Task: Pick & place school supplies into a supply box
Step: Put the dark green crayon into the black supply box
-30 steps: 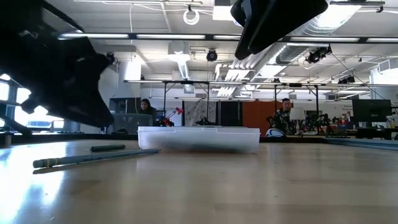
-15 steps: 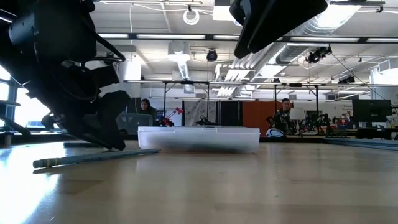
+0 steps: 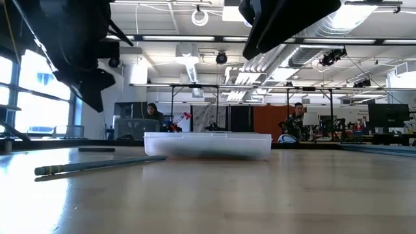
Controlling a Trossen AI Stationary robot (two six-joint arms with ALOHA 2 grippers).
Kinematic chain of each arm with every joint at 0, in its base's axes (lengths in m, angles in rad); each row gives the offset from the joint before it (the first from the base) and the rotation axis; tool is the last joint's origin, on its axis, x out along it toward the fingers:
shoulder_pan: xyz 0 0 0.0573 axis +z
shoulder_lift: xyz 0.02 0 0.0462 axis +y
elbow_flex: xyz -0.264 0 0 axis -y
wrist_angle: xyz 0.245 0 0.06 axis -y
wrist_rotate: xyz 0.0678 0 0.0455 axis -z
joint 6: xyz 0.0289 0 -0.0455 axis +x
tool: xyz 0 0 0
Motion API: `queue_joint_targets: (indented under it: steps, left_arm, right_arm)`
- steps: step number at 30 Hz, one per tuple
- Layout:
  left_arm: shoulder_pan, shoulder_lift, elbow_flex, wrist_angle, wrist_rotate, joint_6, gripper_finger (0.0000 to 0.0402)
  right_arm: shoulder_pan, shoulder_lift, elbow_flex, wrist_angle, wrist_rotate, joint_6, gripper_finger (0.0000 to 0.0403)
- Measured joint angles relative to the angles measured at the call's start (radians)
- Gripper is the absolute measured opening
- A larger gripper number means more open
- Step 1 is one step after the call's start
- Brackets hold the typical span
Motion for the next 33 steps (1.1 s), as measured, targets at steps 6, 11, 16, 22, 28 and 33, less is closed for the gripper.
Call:
queue_joint_targets:
  steps: [6, 11, 16, 22, 28, 33]
  left_arm:
    - [0.217, -0.140, -0.119, 0.278, 0.160, 0.410, 0.0169]
    - [0.458, -0.159, -0.193, 0.526, 0.344, 0.661, 0.0178]
    - [0.654, -0.136, -0.216, 0.567, 0.486, 0.765, 0.0179]
    - [0.753, -0.094, -0.215, 0.597, 0.557, 0.858, 0.0179]
    - [0.791, 0.001, -0.210, 0.628, 0.565, 0.894, 0.0179]
    - [0.786, 0.047, -0.207, 0.637, 0.588, 0.848, 0.0179]
  right_arm:
    - [0.000, 0.000, 0.000, 0.010, 0.000, -0.002, 0.0114]
    - [0.000, 0.000, 0.000, 0.019, -0.001, -0.002, 0.0114]
    - [0.000, 0.000, 0.000, 0.017, -0.004, -0.058, 0.0114]
    - [0.000, 0.000, 0.000, 0.010, -0.006, -0.072, 0.0114]
    - [0.000, 0.000, 0.000, 0.007, -0.011, -0.046, 0.0114]
    - [0.000, 0.000, 0.000, -0.004, -0.012, -0.022, 0.0114]
